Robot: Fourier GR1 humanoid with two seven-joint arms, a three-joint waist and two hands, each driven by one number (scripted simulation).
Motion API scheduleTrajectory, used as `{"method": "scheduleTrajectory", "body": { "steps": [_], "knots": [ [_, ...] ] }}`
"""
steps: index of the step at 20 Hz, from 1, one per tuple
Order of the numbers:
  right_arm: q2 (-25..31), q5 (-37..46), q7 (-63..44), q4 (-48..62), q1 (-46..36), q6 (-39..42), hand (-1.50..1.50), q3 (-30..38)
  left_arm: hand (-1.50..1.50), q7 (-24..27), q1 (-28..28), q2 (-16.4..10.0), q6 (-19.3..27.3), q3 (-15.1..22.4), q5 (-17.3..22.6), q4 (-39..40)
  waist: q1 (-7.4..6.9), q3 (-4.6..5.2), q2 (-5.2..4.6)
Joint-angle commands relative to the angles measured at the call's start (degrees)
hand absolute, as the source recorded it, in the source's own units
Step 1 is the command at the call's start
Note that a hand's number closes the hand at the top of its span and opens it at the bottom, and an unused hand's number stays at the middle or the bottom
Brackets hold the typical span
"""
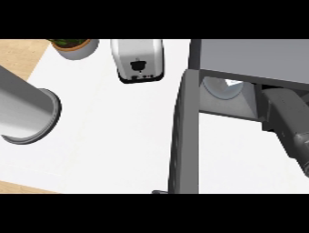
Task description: Pick up the milk, place it into the microwave and close the microwave
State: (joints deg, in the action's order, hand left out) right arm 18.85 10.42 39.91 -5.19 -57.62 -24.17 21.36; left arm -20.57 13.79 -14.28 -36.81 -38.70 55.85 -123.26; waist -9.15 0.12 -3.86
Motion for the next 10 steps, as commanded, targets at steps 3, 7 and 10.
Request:
{"method": "scheduleTrajectory", "body": {
  "steps": [3, 7, 10],
  "knots": [
    [4.3, 1.4, -0.7, -0.1, -2.0, 0.7, 1.50, -1.4, -1.50, 0.3, -1.1, -0.6, -0.4, -0.4, -1.7, 0.8, -1.30, -0.59, -1.70],
    [5.8, 1.9, -0.8, 0.6, -2.1, 2.5, 1.50, -2.1, -1.50, 0.0, -1.2, -1.4, -1.5, -0.2, -2.4, 1.0, -1.80, -0.62, -1.95],
    [6.2, 2.0, -1.1, 0.5, -2.9, 2.1, 1.50, -2.3, -1.50, 0.3, -1.7, -0.9, -1.2, 0.0, -3.3, 1.0, -2.00, -0.66, -2.06]
  ]
}}
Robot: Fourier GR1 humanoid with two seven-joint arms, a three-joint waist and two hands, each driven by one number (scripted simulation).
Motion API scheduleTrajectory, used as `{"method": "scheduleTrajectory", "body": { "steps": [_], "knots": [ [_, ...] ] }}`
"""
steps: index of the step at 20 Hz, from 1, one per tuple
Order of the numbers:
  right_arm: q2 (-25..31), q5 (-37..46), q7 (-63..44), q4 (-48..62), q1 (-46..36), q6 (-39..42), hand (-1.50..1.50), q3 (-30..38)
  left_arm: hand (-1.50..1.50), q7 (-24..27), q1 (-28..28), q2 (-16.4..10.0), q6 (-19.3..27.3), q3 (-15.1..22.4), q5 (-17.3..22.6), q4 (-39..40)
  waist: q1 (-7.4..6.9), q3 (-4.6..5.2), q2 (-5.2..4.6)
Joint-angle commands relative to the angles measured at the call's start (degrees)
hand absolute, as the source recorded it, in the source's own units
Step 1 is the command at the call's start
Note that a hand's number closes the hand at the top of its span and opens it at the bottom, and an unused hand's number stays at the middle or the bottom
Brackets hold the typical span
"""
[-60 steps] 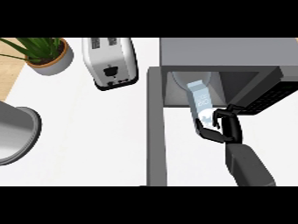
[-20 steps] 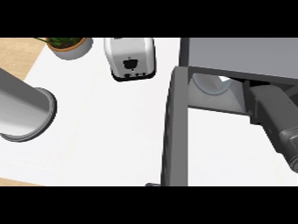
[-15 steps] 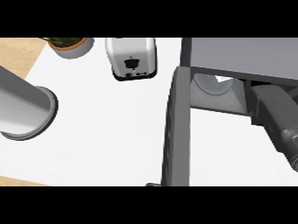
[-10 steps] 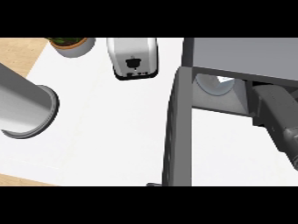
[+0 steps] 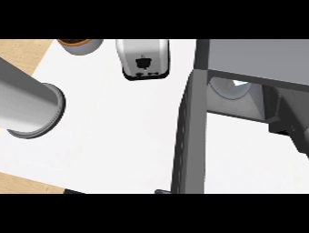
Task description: Pick up the milk, place it into the microwave and close the microwave
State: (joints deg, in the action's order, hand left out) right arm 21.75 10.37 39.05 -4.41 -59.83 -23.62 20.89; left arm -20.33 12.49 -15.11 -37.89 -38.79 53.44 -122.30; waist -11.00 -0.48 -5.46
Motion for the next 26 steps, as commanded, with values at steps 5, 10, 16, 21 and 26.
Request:
{"method": "scheduleTrajectory", "body": {
  "steps": [5, 10, 16, 21, 26],
  "knots": [
    [-0.4, -0.4, 1.2, -1.8, -3.2, 3.9, -1.50, 0.2, -1.50, 0.4, -1.4, -0.2, -0.8, 0.4, -1.4, 1.5, -0.61, -0.15, -0.12],
    [-1.1, 4.3, -4.2, 1.0, -5.8, 6.4, -1.50, -4.8, -1.50, -0.1, -2.9, -0.8, -0.4, 1.4, -3.1, 1.4, -1.60, 0.26, 0.15],
    [-4.7, 4.5, -8.3, 1.1, -8.4, 1.4, -1.50, -5.4, -1.50, 0.0, -3.7, -0.7, -1.2, 2.2, -3.7, 3.3, -1.74, 0.40, 1.02],
    [-7.2, 3.8, -7.5, -0.1, -8.9, -1.7, -1.50, -5.1, -1.50, -0.6, -4.4, -1.0, -2.0, 3.8, -4.5, 3.9, -1.53, 0.29, 1.02],
    [-8.0, 2.9, -5.9, -0.8, -8.7, -1.3, -1.50, -4.6, -1.50, -0.4, -3.7, -0.4, -3.0, 4.0, -5.1, 5.7, -0.76, 0.35, 1.41]
  ]
}}
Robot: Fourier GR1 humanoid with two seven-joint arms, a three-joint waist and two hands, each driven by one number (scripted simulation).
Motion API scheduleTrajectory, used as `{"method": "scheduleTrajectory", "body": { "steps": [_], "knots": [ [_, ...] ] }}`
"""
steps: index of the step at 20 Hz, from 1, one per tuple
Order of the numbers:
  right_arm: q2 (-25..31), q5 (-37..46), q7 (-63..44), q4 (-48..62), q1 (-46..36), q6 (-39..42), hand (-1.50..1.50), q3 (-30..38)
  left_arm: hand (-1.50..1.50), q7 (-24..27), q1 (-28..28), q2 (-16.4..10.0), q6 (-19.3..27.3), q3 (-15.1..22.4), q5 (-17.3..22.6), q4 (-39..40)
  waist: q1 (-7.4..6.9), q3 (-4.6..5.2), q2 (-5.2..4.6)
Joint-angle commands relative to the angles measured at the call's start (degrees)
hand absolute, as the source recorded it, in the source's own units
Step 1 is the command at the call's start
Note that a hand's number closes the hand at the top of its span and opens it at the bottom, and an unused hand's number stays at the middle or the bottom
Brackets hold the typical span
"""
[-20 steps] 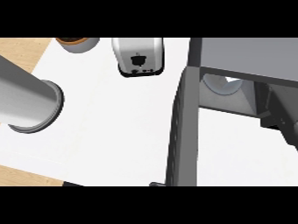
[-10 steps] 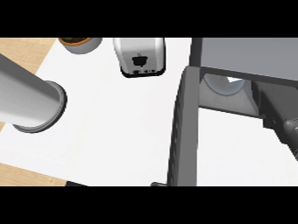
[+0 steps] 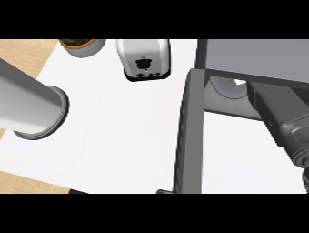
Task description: Pick up the milk, place it into the microwave and close the microwave
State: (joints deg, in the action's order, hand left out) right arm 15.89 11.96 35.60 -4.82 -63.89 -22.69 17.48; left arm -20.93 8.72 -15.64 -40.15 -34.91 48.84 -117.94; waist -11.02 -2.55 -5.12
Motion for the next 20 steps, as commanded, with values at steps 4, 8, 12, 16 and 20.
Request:
{"method": "scheduleTrajectory", "body": {
  "steps": [4, 8, 12, 16, 20],
  "knots": [
    [-3.0, -0.4, -1.7, -1.4, -5.2, -5.6, -1.50, 0.4, -1.50, 0.1, 0.8, 2.1, -1.2, 2.0, -1.4, 1.3, 0.44, 2.41, 1.57],
    [-2.1, -0.9, -0.3, -1.3, -4.3, -5.9, -1.50, 0.9, -1.50, -0.1, -0.4, 2.6, -0.5, 2.8, -2.9, 1.1, 2.67, 2.31, 1.72],
    [-0.8, 1.4, 0.3, 0.2, -2.7, -3.5, -1.50, -1.4, -1.50, 1.5, 1.8, 4.8, -3.0, 2.5, -5.2, 1.8, 3.82, 2.46, 2.50],
    [-2.0, -0.3, -0.1, 0.2, -2.1, -2.3, -1.50, 0.1, -1.50, 3.6, 4.8, 8.0, -7.2, 4.0, -6.3, 1.4, 4.15, 2.49, 2.91],
    [-1.9, -0.9, 0.9, 0.1, -0.1, 4.5, -1.50, 0.3, -1.50, 3.7, 3.8, 9.5, -8.6, 6.7, -8.3, 2.6, 6.94, 2.46, 3.53]
  ]
}}
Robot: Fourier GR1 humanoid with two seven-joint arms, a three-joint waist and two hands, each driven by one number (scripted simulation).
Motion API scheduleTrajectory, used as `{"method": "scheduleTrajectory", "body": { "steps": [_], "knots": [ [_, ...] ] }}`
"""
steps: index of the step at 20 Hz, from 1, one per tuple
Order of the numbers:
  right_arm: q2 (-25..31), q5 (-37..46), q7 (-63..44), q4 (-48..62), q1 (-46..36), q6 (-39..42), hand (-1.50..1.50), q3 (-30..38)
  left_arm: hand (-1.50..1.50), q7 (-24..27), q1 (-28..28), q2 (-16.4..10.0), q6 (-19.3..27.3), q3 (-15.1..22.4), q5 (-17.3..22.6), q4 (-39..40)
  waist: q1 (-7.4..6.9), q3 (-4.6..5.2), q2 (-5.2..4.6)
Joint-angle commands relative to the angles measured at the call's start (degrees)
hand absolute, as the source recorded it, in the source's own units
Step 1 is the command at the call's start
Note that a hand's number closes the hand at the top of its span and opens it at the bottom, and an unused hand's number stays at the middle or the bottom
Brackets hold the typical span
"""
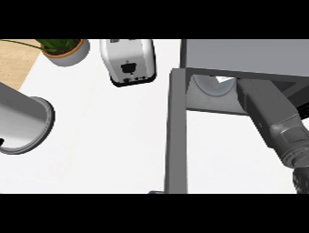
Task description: Pick up the milk, place it into the microwave and close the microwave
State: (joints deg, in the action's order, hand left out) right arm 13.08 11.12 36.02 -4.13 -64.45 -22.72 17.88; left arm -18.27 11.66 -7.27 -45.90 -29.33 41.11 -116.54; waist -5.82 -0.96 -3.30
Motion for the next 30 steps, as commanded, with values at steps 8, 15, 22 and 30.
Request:
{"method": "scheduleTrajectory", "body": {
  "steps": [8, 15, 22, 30],
  "knots": [
    [-1.1, -5.1, 6.8, -2.8, 6.2, 22.4, -1.50, 3.8, -1.50, 0.6, 5.3, 5.0, -11.6, 9.0, -5.5, 2.3, 4.13, 0.91, 2.69],
    [-9.4, -7.5, 11.0, -4.7, 13.2, 27.7, -1.50, 4.2, -1.50, 5.6, 3.9, 7.2, -14.9, 11.5, -15.9, 5.0, 6.06, 1.03, 3.64],
    [-10.8, -6.2, 14.2, -9.7, 25.3, 31.2, -1.50, 0.4, -1.50, 12.0, -0.2, 7.3, -10.6, 15.8, -26.2, 9.1, 8.60, 1.17, 4.43],
    [-9.9, -5.0, 15.5, -18.0, 39.1, 30.8, -1.50, -3.1, 1.50, 15.5, -6.6, 7.3, -3.5, 21.8, -35.4, 13.7, 10.12, 1.28, 4.55]
  ]
}}
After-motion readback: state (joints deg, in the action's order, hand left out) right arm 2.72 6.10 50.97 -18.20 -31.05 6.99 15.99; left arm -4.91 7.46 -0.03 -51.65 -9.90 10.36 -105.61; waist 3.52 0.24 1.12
